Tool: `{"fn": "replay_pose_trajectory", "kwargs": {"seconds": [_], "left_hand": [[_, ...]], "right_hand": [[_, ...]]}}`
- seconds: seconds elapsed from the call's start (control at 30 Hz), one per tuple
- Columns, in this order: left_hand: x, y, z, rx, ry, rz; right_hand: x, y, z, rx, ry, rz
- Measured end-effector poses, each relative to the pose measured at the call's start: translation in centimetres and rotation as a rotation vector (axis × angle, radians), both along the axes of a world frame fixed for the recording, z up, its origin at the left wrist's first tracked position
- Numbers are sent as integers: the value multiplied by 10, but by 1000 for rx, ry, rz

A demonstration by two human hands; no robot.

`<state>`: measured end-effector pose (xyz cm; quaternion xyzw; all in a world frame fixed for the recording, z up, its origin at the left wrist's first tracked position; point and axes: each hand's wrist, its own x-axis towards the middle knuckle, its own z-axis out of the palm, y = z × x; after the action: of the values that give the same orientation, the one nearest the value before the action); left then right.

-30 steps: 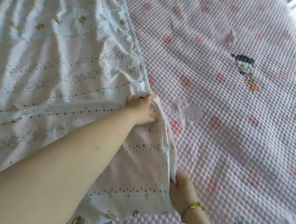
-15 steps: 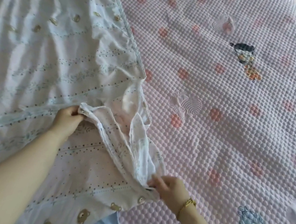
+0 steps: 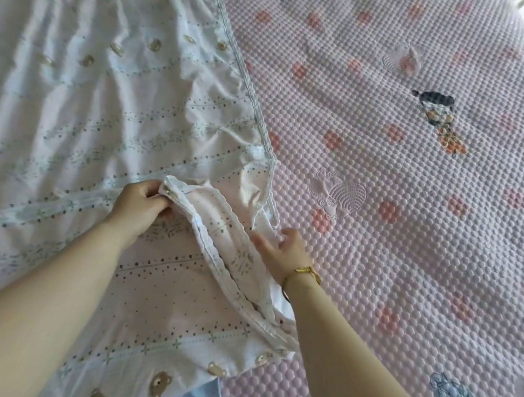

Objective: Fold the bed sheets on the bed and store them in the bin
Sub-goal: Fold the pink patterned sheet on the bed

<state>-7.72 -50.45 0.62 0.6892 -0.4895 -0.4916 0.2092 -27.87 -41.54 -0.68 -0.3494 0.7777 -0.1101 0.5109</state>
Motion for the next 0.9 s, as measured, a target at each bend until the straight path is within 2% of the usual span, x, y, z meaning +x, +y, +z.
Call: {"fn": "replay_pose_trajectory", "kwargs": {"seconds": [0.1, 0.23, 0.33, 0.4, 0.47, 0.53, 0.6, 0.73, 0.83, 0.9], "left_hand": [[14, 6, 5, -4, 28, -6], [28, 15, 11, -16, 68, 20], [17, 18, 14, -35, 81, 22], [4, 15, 16, -38, 93, 22], [-16, 12, 17, -38, 91, -28], [-42, 7, 16, -65, 48, -118], [-77, 2, 17, -133, 3, -180], [-137, 0, 7, -186, -79, -335], [-150, 5, -20, -134, -373, -603], [-139, 9, -26, -89, -405, -621]], "right_hand": [[16, -25, -2, 85, 96, 175], [21, -25, -9, 172, 104, 77], [9, -6, -14, 272, 199, 190], [-9, 13, -11, 286, 165, 173], [-33, 42, -5, 274, 38, 41], [-55, 78, 8, 252, -76, -194], [-73, 111, 16, 193, -63, -330], [-85, 150, 5, 226, 87, -315], [-94, 146, -12, 321, 44, -285], [-104, 129, -10, 267, 18, -281]]}}
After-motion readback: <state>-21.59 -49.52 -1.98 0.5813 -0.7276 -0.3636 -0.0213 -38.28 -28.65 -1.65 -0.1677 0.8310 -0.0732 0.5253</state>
